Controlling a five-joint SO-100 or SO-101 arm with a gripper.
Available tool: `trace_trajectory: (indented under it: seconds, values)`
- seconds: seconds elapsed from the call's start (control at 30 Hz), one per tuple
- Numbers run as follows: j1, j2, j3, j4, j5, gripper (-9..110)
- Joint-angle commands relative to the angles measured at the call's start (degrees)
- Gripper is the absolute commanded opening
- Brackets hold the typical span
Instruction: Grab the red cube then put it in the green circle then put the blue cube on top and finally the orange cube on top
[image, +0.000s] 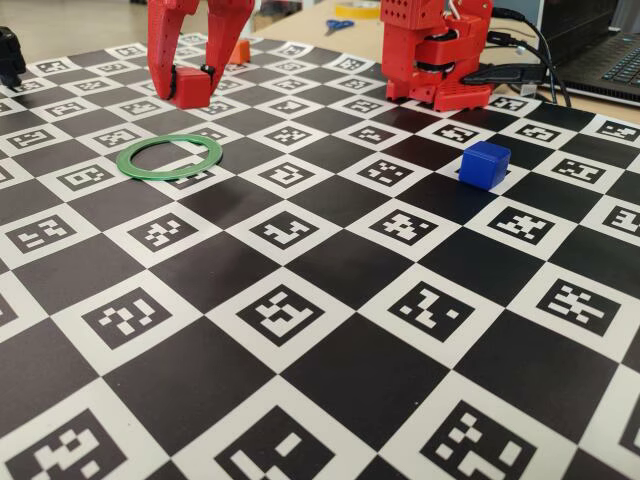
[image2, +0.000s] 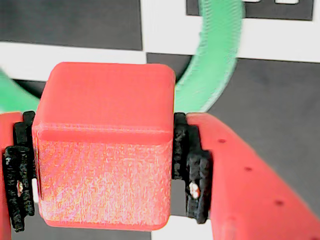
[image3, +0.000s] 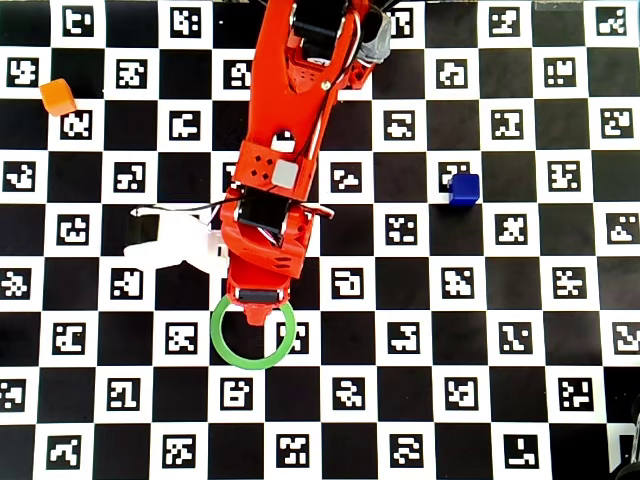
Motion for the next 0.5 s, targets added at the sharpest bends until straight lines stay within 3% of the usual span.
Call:
trace_trajectory:
  seconds: [0.0,0.47]
  values:
    - [-0.3,-0.4,-7.2,-0.7,0.8,9]
    - [0.1,-7.3,-10.2,-4.3,1.1,9]
